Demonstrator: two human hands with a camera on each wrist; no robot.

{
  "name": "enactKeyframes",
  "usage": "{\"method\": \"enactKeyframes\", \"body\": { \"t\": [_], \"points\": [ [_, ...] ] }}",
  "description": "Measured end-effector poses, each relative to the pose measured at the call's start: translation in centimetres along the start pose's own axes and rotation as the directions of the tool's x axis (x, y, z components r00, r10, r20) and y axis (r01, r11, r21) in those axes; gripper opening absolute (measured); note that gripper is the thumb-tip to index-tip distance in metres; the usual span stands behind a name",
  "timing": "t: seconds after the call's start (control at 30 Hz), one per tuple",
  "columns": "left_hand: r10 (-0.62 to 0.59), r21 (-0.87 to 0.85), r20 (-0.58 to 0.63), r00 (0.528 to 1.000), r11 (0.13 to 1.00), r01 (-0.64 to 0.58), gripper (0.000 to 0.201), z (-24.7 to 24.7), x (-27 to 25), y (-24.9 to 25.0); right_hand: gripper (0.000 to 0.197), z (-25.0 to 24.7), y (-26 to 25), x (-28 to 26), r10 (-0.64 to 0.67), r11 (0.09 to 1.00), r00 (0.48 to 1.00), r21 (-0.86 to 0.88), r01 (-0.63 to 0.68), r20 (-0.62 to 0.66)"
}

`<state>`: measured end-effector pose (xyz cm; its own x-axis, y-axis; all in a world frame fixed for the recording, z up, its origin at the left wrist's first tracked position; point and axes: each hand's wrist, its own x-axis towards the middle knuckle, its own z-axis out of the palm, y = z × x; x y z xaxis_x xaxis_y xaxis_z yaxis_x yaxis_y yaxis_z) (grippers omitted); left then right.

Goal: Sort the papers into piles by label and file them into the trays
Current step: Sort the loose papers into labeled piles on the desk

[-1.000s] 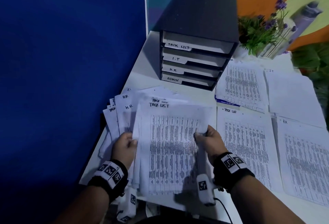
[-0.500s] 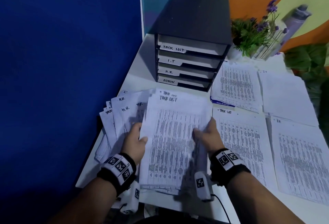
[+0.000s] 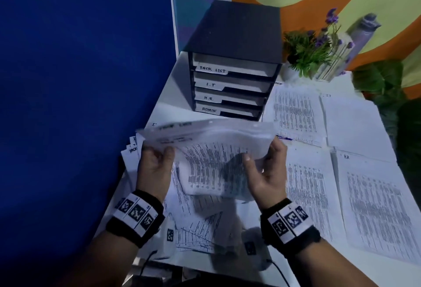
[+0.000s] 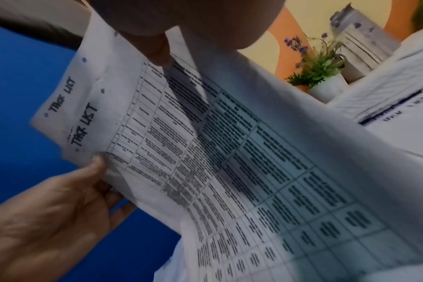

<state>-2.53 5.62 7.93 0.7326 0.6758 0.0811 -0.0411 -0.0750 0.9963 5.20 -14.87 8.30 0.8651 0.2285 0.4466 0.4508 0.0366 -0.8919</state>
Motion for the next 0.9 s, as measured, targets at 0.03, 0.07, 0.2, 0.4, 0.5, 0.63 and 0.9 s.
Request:
{"method": "enactKeyframes", "body": {
  "t": [0.03, 0.07, 0.2, 0.4, 0.5, 0.63, 0.9],
  "points": [
    [-0.004, 0.014, -0.004, 1.0, 1.0, 0.004, 0.027, 0.2, -0.5, -0.2, 0.052, 0.0, 0.3, -0.5, 0.035, 0.999, 0.999, -0.027, -0.034, 0.006],
    [-0.014, 0.03, -0.008, 1.0, 0.999, 0.014, 0.029, 0.3, -0.8, -0.4, 0.048, 0.0, 0.7, -1.0, 0.07, 0.996, 0.997, -0.06, -0.069, 0.013],
    [0.016, 0.062, -0.082, 0.997, 0.998, -0.011, 0.012, 0.9, -1.3, 0.0, 0.027, 0.0, 0.8, -1.2, 0.06, 0.986, 0.998, -0.154, -0.061, -0.013],
    [0.209, 0.12, -0.225, 0.952, 0.975, -0.186, 0.025, 1.7, 0.3, 2.8, 0.013, 0.9, -1.4, 0.9, -0.181, 0.94, 0.982, -0.303, 0.155, -0.059],
    [0.168, 0.096, -0.18, 0.969, 0.984, -0.152, 0.037, 1.6, -0.2, 2.2, 0.024, 0.7, 0.2, -0.3, -0.059, 0.94, 0.998, -0.338, 0.052, -0.011],
    [-0.029, 0.145, -0.078, 0.997, 0.989, 0.04, 0.012, 2.0, -1.9, -0.6, 0.038, 0.1, 2.4, -2.0, 0.126, 0.902, 0.992, -0.42, -0.101, 0.031],
    [-0.214, 0.382, -0.033, 0.976, 0.9, 0.21, 0.032, 5.5, -2.2, -2.8, 0.008, -3.1, 3.9, 1.0, 0.293, 0.886, 0.953, -0.354, -0.3, -0.076]
  ]
}}
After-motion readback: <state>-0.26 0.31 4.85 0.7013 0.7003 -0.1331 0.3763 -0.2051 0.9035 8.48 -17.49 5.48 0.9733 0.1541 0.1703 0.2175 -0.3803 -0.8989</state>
